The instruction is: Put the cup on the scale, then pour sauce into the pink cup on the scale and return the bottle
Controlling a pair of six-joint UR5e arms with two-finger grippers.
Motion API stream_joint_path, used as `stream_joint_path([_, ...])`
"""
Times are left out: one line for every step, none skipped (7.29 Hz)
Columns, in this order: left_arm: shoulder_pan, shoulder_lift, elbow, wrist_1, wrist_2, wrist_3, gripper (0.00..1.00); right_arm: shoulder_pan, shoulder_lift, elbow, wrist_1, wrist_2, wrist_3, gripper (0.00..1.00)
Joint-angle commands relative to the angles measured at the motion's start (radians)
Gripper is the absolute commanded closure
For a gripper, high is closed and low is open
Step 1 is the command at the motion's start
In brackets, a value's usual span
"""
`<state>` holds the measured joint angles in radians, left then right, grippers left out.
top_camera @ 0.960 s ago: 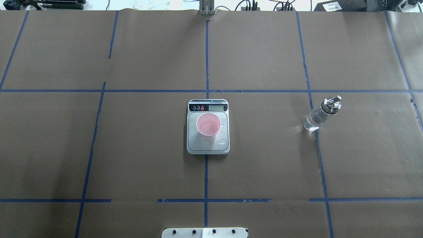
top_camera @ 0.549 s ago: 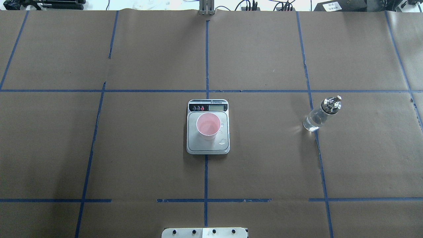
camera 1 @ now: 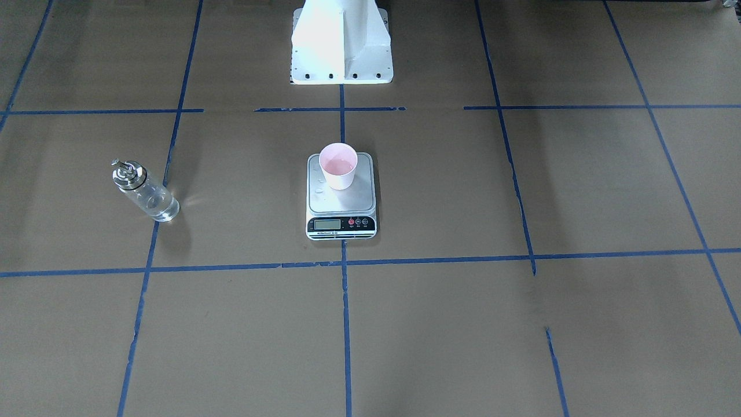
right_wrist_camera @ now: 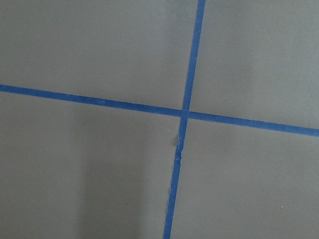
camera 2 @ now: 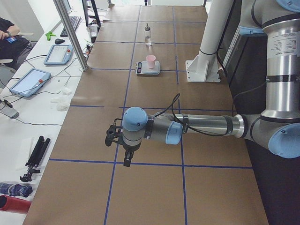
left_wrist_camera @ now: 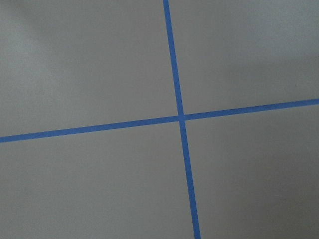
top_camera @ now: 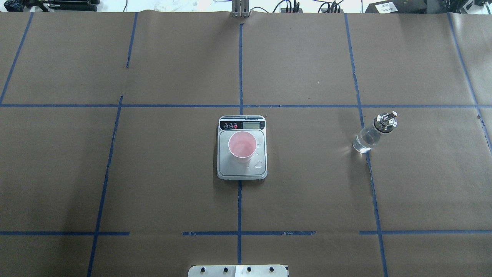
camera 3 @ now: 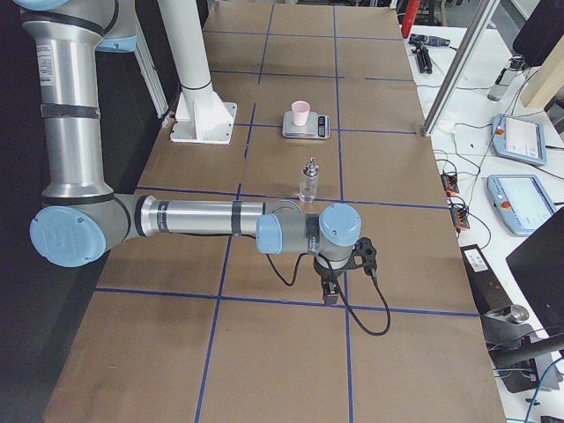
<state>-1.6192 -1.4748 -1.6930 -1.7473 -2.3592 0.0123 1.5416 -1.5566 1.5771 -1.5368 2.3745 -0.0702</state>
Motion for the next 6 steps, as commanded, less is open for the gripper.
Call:
stream_joint_path([-0.002, 0.001, -0.001, 0.000, 0.000, 0.000, 0.00, 0.005, -0.007, 0.000, -0.011, -0.001, 0.018, 0.00])
stream_joint_path([-0.002, 0.001, -0.001, 0.000, -0.002, 0.000, 0.00, 0.008, -0.008, 0.001, -0.019, -0.001, 0.094, 0.00])
stream_joint_path([-0.002, 0.001, -0.001, 0.000, -0.002, 0.000, 0.00, 0.012, -0.013, 0.001, -0.020, -0.001, 0.108, 0.00])
stream_joint_path([-0.002, 0.001, -0.001, 0.000, -0.002, 0.000, 0.00, 0.014, -0.013, 0.001, -0.020, -0.003, 0.112, 0.00])
stream_joint_path([-0.002, 0.001, -0.010, 0.002, -0.002, 0.000, 0.00, 0.014, -0.013, 0.001, -0.019, -0.006, 0.110, 0.00])
stream_joint_path([-0.002, 0.004, -0.013, 0.002, 0.000, 0.000, 0.00, 0.014, -0.013, 0.001, -0.019, -0.008, 0.110, 0.00])
